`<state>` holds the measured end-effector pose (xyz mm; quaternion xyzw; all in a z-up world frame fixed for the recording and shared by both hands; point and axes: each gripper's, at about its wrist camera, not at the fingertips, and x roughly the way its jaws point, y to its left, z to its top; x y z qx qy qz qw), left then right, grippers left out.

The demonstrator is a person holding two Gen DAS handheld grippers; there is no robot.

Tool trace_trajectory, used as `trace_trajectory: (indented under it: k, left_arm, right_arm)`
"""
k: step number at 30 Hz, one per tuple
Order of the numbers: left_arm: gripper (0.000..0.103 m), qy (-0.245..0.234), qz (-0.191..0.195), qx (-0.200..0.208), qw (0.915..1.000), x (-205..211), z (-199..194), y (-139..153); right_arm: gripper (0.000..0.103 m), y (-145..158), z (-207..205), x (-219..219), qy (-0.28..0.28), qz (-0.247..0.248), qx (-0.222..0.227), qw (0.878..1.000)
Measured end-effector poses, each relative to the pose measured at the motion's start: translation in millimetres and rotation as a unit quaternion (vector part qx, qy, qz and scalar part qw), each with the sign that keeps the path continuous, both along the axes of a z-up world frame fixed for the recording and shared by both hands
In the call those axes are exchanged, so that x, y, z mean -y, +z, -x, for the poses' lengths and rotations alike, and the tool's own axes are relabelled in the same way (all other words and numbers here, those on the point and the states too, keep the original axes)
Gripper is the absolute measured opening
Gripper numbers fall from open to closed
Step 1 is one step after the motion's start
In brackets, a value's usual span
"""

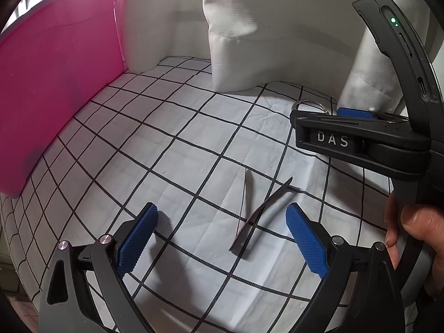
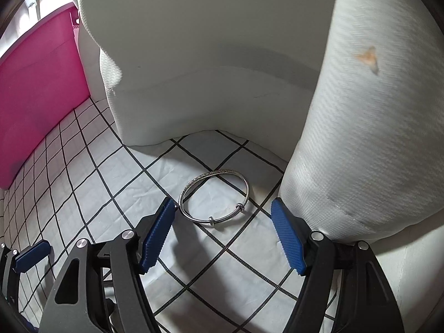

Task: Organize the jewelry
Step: 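Grasp the dark hair pin with left tool while right tool grasps silver bracelet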

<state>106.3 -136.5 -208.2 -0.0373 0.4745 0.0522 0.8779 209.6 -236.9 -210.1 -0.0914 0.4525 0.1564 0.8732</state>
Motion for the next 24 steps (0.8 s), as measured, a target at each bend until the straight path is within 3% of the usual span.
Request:
trace_trajectory:
  k: [4,7,10,11,13,24]
  left_arm:
    - [0.080,-0.007,-0.003,0.015,0.9999,7.5,6.3,3.2]
    - [0.075,-0.011,-0.003,0.025,0.9996,9.1,11.0,4.1]
    - [0.050,-0.020,-0.003,0.030,0.9993,10.7,14.5,8.3]
    - [0.034,-0.026,-0.003,0.031,0.9992,12.4,15.8,10.0]
    - [0.015,-0.035,-0.002,0.032,0.9989,13.9,17.0,11.8]
    - [0.013,-0.027,0.009,0.027,0.9992,-14.1,20.3,20.3]
  right_arm:
    - [0.066,-0.3,0.8,-0.7,0.000,-0.003,0.001,1.000]
    - [0.048,2.5,1.3,-1.2,0.003,-0.002,0.005,1.000]
    - [0.048,2.8,0.1,0.4,-0.001,-0.009,0.002,1.000]
    - [0.048,2.9,0.5,0.4,-0.001,-0.009,0.002,1.000]
    - [0.048,3.2,2.0,0.6,-0.003,-0.010,0.003,1.000]
    - [0.048,11.2,26.3,10.5,-0.006,-0.031,-0.002,0.999]
